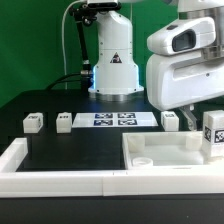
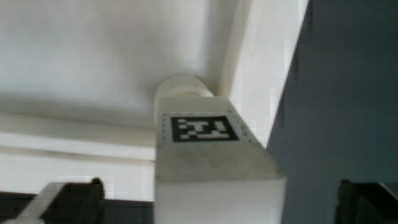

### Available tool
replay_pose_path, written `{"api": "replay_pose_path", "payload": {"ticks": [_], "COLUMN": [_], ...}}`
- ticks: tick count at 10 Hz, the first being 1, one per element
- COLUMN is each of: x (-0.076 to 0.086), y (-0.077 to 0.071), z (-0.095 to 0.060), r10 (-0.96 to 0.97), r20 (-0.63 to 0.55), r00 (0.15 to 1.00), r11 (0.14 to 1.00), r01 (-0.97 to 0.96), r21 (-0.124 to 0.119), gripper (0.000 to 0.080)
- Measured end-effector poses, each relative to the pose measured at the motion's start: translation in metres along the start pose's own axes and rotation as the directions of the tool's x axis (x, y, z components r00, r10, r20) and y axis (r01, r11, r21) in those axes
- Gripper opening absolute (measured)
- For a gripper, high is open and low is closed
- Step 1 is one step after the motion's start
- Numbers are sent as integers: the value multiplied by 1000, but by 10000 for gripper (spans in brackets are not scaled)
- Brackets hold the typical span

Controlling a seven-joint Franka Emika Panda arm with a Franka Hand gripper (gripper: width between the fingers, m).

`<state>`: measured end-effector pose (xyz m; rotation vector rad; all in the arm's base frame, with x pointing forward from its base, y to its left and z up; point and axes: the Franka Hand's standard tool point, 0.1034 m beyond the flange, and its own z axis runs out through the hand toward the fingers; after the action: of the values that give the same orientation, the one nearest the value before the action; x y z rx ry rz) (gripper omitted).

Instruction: Assemble square table

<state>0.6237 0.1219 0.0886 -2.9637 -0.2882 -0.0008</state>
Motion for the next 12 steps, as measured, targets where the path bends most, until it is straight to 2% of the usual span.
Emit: {"api": "replay_pose_path", "payload": {"ticks": [3,5,10,12], "x": [-1,-1,-1,-1], "y": [-1,2,8,8], "z": [2,2,2,2], "r10": [-3,-4,29,198], "r20": [0,-5,-5,-8], "r00": [1000,1000,1000,980], "r11": [1000,1000,1000,980], "r01": [3,4,-29,-198], "r21": [-1,-3,-7,-5], "gripper": [635,304,298,296]}}
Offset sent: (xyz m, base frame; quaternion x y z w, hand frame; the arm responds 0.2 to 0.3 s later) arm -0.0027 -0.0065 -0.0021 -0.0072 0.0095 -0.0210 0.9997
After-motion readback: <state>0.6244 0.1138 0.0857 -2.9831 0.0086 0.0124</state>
